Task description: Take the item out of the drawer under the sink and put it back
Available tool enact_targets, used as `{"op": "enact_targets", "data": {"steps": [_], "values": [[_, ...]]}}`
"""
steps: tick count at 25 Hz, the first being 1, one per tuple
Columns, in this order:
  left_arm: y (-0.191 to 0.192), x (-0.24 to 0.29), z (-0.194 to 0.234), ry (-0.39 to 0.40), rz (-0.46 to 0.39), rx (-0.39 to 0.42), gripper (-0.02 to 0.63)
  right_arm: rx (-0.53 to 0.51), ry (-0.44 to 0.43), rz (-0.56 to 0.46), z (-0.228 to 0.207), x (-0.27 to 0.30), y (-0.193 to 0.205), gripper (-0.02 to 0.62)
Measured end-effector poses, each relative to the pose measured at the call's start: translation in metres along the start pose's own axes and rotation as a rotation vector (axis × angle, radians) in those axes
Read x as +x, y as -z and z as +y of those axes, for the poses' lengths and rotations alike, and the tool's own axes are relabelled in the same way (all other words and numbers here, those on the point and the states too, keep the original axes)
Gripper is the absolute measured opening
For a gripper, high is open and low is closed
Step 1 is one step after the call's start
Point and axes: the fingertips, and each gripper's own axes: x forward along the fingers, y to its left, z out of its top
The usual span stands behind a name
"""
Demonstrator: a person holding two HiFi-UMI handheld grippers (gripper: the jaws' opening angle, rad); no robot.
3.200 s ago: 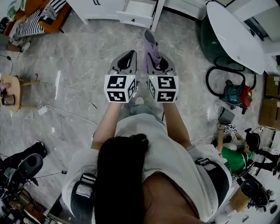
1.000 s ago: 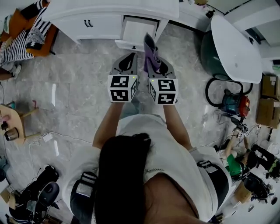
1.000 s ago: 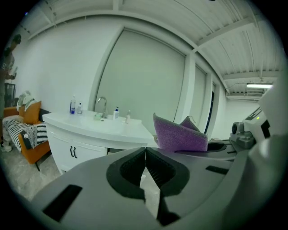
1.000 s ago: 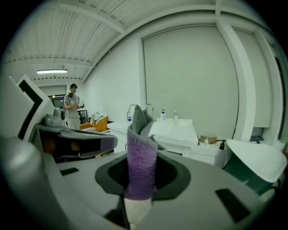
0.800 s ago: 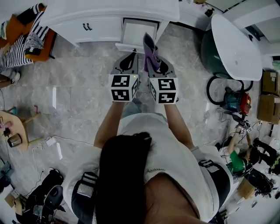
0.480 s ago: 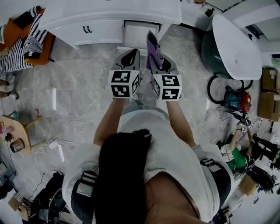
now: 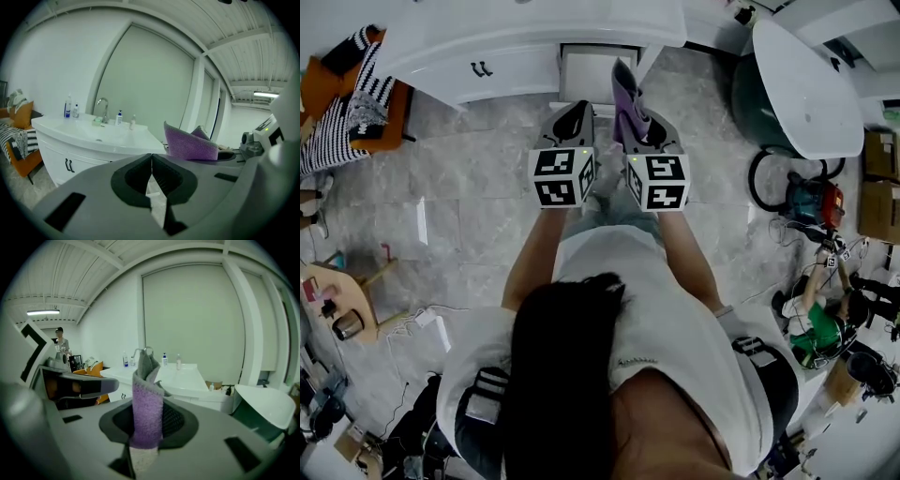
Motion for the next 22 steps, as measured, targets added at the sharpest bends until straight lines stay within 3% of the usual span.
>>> {"op": "enact_targets", "data": {"steps": [10,22], "values": [[0.005,0.028,0.014,-0.039,-0.003,-0.003,0.005,-0.006,0.001,0.005,-0.022,0.031,0.007,0.106],[0.013,0.078,0.044,-0.121,0.055,-0.040,0.005,-0.062,-0.074,0.075,-0.039,0.100,0.008,0.106]]}}
